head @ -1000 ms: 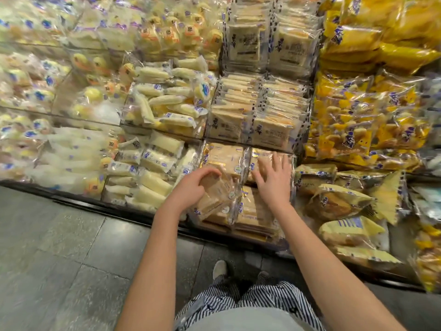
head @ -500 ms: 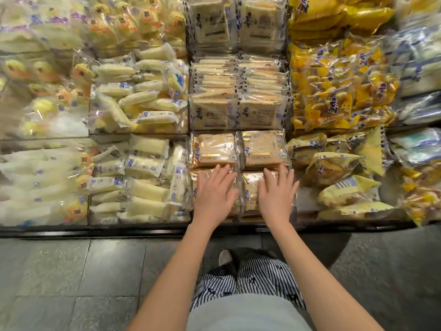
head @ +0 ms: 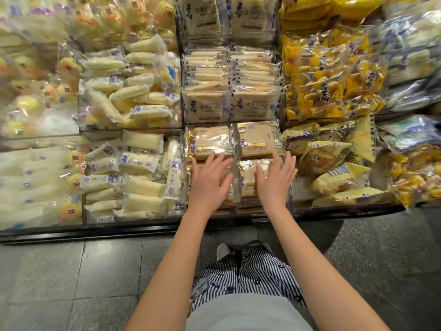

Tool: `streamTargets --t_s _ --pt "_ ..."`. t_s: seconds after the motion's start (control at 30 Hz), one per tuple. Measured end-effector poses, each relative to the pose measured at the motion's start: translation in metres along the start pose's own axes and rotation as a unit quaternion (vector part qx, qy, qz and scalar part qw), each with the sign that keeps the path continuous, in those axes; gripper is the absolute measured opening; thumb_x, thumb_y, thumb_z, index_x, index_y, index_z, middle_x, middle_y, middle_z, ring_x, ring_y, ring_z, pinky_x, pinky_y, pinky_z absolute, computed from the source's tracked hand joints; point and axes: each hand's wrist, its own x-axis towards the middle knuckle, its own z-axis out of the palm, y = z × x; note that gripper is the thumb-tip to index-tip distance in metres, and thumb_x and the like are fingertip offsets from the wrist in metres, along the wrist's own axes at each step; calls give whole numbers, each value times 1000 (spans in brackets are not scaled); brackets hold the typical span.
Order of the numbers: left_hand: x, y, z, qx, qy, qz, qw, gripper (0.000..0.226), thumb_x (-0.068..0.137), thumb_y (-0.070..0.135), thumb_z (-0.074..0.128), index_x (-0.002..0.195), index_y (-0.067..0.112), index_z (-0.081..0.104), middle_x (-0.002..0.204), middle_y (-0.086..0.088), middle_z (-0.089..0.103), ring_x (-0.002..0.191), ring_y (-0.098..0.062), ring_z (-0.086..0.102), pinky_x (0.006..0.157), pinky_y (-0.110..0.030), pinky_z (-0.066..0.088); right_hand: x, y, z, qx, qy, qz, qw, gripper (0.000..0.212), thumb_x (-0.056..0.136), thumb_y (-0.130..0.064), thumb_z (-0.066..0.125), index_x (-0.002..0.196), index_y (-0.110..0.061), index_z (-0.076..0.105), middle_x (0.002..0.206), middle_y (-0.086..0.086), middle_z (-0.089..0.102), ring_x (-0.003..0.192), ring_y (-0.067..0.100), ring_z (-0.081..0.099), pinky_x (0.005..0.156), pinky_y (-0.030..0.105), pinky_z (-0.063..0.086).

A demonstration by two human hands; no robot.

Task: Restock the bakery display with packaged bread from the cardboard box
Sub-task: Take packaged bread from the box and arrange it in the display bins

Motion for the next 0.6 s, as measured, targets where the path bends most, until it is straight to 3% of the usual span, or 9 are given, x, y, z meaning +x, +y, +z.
streamTargets --t_s 0.1,0.27,0.4,0.6 --pt "10 12 -2 -6 37 1 999 40 99 31 52 138 26 53 154 5 38 149 -13 20 118 -45 -14 3 3 -20 58 19 17 998 55 99 -29 53 148 -11 34 160 20 12 150 33 -1 121 53 10" --pt "35 62 13 -14 18 30 999 42 99 30 51 141 25 49 155 5 38 149 -14 20 118 -45 -5 5 35 -68 103 35 45 993 52 101 -30 51 148 -14 35 162 17 12 151 29 -2 122 48 9" --pt "42 123 45 -22 -22 80 996 43 99 27 53 142 24 50 158 2 32 152 -22 10 121 -54 4 2 98 -113 120 70 119 983 50 102 -33 46 147 -14 38 161 14 15 151 25 1 122 45 11" --pt "33 240 111 -9 -56 147 988 46 98 30 56 143 21 50 159 -1 31 152 -26 7 118 -62 4 -30 224 -191 118 106 218 963 51 102 -35 45 148 -12 37 160 17 18 150 31 5 121 46 14"
